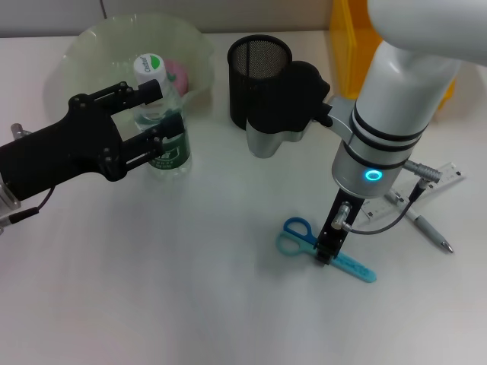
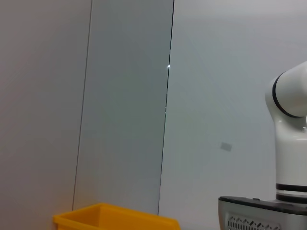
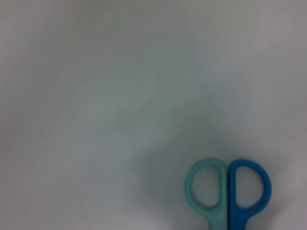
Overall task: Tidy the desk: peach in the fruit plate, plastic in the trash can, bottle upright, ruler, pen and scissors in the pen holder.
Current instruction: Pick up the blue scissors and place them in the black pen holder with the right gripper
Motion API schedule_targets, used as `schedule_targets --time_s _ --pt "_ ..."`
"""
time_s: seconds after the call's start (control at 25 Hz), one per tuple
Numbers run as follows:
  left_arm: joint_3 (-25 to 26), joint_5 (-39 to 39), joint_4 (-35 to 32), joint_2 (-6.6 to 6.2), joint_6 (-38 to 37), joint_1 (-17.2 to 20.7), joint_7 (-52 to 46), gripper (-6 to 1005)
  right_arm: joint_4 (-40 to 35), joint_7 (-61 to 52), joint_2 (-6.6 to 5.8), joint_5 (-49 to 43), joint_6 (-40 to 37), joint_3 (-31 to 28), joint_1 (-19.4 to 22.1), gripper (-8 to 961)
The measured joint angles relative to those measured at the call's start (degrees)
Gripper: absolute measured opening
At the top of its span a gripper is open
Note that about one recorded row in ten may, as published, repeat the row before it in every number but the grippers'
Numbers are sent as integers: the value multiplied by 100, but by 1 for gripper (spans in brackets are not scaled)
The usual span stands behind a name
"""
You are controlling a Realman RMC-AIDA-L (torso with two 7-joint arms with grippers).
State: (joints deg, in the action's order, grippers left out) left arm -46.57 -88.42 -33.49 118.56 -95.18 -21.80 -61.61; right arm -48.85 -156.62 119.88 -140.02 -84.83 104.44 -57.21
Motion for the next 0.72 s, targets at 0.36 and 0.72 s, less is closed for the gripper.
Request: schedule_targets --time_s 0.36,0.72 --pt "8 0 0 0 0 0 0 589 -53 6 -1 24 6 91 22 222" --pt "9 -4 0 0 10 0 0 589 -83 81 0 63 18 111 51 221"
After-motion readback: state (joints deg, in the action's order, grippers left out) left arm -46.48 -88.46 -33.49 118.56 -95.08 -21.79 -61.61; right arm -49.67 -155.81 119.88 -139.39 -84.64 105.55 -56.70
